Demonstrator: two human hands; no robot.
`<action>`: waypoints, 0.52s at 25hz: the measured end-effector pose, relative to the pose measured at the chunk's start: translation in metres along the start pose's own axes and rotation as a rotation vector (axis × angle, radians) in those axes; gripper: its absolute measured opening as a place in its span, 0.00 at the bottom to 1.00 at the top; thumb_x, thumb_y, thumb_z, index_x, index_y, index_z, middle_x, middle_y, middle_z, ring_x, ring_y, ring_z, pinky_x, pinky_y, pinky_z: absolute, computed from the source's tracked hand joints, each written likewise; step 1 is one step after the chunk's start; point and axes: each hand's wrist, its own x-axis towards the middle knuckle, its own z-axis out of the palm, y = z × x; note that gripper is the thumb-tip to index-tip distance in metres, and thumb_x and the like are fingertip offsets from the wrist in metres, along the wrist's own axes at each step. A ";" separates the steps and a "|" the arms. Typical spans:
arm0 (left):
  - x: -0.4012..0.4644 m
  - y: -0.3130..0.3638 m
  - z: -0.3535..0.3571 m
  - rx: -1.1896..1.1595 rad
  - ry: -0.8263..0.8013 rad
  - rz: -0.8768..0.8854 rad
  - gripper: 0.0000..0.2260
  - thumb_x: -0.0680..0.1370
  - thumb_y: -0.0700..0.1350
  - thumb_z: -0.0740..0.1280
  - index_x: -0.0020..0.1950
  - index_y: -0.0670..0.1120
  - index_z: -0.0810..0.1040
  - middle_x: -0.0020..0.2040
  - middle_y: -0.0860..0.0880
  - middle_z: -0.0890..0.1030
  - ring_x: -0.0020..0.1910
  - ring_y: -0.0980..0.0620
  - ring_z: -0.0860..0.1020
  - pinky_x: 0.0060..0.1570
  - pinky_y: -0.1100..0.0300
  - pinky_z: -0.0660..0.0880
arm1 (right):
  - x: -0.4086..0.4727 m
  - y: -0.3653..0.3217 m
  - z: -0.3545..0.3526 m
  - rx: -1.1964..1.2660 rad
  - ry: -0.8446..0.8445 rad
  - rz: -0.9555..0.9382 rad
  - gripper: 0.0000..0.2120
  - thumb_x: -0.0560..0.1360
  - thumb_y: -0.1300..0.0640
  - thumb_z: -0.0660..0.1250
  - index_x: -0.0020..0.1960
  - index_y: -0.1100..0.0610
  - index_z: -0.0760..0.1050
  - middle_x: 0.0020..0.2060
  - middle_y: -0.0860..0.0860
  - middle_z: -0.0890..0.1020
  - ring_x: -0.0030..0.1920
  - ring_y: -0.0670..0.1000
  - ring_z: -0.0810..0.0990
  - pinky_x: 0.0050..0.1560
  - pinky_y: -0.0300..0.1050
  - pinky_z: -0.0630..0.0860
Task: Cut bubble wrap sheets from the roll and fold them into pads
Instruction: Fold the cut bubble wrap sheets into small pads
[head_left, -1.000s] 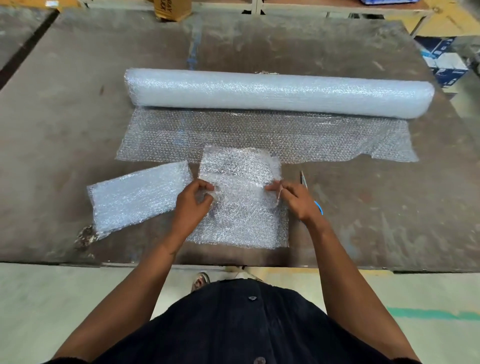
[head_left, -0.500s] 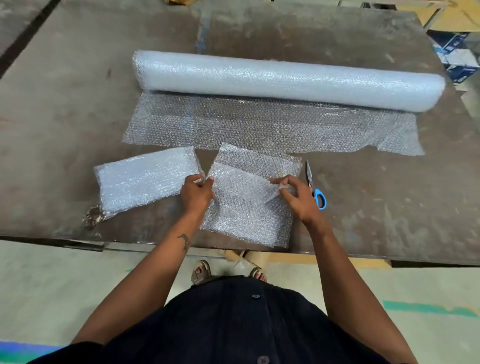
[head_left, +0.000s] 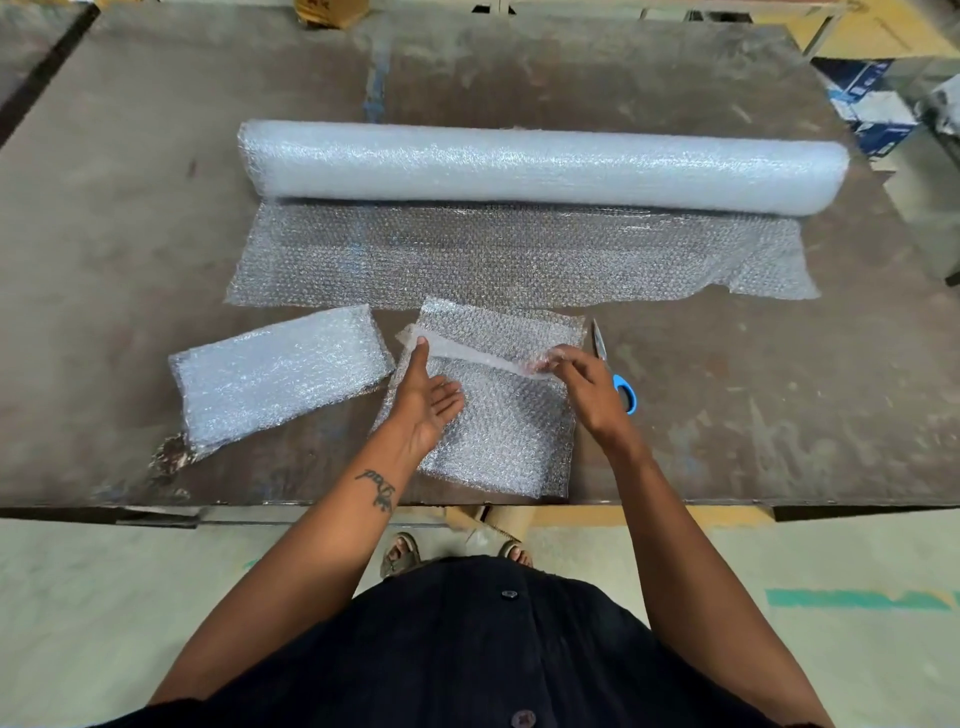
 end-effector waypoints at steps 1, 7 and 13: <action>0.001 0.003 0.000 0.013 -0.027 -0.013 0.38 0.77 0.69 0.68 0.70 0.37 0.72 0.64 0.37 0.77 0.64 0.39 0.78 0.69 0.45 0.76 | -0.001 -0.001 -0.001 0.003 -0.034 0.009 0.14 0.84 0.59 0.60 0.52 0.62 0.84 0.49 0.58 0.86 0.56 0.58 0.83 0.58 0.52 0.75; 0.002 0.004 -0.003 0.041 -0.010 0.053 0.22 0.81 0.56 0.72 0.70 0.47 0.73 0.68 0.44 0.74 0.63 0.35 0.79 0.69 0.41 0.76 | -0.015 -0.001 -0.007 0.002 -0.210 0.033 0.19 0.82 0.65 0.57 0.43 0.64 0.85 0.53 0.52 0.89 0.69 0.48 0.81 0.71 0.50 0.73; -0.001 0.000 -0.012 -0.089 0.032 0.092 0.06 0.83 0.45 0.68 0.59 0.46 0.78 0.67 0.41 0.76 0.62 0.38 0.78 0.63 0.36 0.76 | -0.020 -0.005 -0.011 -0.044 -0.351 0.096 0.20 0.77 0.58 0.59 0.45 0.70 0.85 0.54 0.53 0.89 0.67 0.48 0.82 0.65 0.45 0.78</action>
